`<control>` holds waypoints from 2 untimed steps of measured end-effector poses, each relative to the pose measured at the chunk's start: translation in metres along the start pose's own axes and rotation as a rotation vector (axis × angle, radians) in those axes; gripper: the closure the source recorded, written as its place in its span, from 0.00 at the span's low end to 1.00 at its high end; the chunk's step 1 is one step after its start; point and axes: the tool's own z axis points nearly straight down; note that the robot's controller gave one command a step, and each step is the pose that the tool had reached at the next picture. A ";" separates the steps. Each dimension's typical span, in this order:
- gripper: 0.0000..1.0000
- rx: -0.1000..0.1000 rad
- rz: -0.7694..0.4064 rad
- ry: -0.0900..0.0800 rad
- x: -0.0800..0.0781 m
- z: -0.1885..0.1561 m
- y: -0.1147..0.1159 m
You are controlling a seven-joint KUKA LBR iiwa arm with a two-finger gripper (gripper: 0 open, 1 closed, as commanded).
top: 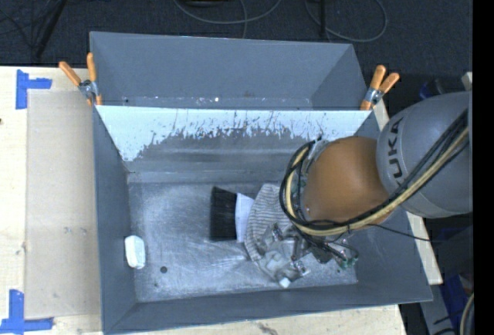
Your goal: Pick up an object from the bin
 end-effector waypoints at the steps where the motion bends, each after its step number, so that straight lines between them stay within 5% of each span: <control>1: 1.00 -0.002 0.000 -0.001 0.000 -0.001 0.000; 2: 1.00 -0.007 0.004 -0.005 0.002 -0.007 0.001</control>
Offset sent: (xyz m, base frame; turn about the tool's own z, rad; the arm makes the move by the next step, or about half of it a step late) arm -0.0001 0.0002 0.0738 -0.0001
